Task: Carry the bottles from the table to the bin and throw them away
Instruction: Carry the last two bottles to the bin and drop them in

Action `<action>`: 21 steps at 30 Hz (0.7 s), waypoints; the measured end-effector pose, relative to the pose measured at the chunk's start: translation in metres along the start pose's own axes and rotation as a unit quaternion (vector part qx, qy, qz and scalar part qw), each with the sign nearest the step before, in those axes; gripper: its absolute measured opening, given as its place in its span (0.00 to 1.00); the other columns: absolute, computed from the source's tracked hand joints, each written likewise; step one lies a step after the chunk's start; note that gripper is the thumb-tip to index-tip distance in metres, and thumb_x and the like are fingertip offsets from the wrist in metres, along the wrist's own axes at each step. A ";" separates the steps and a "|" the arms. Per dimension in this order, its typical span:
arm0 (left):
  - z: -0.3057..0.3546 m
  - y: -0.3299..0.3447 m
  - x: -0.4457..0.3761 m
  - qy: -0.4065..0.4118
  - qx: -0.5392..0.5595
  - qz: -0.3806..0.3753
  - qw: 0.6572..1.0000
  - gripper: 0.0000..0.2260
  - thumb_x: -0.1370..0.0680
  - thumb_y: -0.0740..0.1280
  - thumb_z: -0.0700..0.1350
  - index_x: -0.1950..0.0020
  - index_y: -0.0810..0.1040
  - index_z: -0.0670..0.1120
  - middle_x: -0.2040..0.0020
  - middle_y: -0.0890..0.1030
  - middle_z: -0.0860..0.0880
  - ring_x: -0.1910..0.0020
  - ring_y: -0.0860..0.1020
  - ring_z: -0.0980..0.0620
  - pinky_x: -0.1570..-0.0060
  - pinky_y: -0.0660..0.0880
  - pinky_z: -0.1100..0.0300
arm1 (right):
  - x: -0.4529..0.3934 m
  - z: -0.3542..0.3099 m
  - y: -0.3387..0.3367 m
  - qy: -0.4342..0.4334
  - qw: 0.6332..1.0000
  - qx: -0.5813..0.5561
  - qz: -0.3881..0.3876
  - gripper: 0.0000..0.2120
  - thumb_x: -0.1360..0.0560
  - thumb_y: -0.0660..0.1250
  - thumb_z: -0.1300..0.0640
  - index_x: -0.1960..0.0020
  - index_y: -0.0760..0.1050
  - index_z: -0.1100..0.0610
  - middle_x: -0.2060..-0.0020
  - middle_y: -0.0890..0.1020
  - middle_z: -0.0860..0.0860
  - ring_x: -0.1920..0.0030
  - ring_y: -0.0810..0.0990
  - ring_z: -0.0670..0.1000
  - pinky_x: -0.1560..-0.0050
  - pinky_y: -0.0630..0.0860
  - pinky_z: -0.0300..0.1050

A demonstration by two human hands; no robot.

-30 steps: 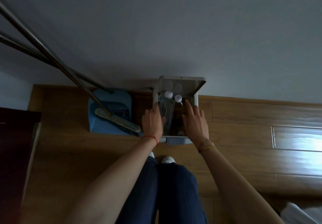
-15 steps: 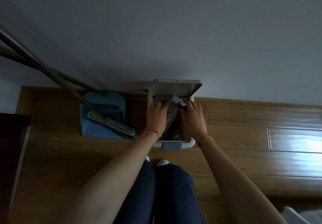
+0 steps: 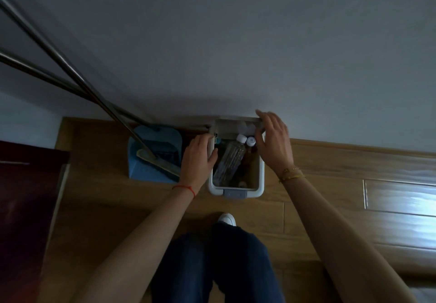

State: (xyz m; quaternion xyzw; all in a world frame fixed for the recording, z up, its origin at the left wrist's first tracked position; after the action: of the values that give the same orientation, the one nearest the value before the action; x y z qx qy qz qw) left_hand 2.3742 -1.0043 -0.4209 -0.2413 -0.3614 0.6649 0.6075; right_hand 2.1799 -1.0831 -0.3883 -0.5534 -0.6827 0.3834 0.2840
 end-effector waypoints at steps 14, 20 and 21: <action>-0.048 0.080 0.072 0.219 -0.025 0.008 0.975 0.21 0.20 0.57 0.47 0.27 0.70 0.46 0.27 0.72 0.48 0.26 0.66 0.51 0.24 0.58 0.54 | 0.141 0.047 0.088 -0.110 0.990 0.010 0.088 0.13 0.21 0.61 0.55 0.41 0.78 0.58 0.45 0.78 0.54 0.43 0.76 0.53 0.39 0.72 0.49; -0.068 0.108 0.073 0.261 -0.060 0.042 0.963 0.19 0.19 0.59 0.49 0.29 0.72 0.45 0.28 0.73 0.48 0.26 0.67 0.51 0.25 0.62 0.52 | 0.156 0.063 0.113 -0.126 0.982 0.026 0.135 0.14 0.21 0.63 0.55 0.40 0.79 0.58 0.43 0.78 0.55 0.40 0.75 0.54 0.34 0.69 0.50; -0.071 0.110 0.072 0.264 -0.064 0.038 0.962 0.19 0.19 0.60 0.49 0.29 0.73 0.46 0.28 0.73 0.48 0.26 0.67 0.50 0.25 0.62 0.52 | 0.158 0.066 0.116 -0.130 0.981 0.032 0.138 0.14 0.22 0.64 0.55 0.40 0.79 0.58 0.42 0.78 0.55 0.40 0.75 0.53 0.32 0.68 0.50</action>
State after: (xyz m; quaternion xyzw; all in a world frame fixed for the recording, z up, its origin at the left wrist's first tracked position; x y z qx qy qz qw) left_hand 2.3478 -0.9199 -0.5420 -0.4601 -0.2201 0.5760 0.6388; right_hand 2.1528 -0.9326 -0.5271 -0.5784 -0.6186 0.5087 0.1551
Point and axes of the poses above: each hand's wrist, its own x-axis away from the middle knuckle, its own y-axis out of the palm, z = x × y, the point moved 4 cm from there along -x, towards the middle knuckle
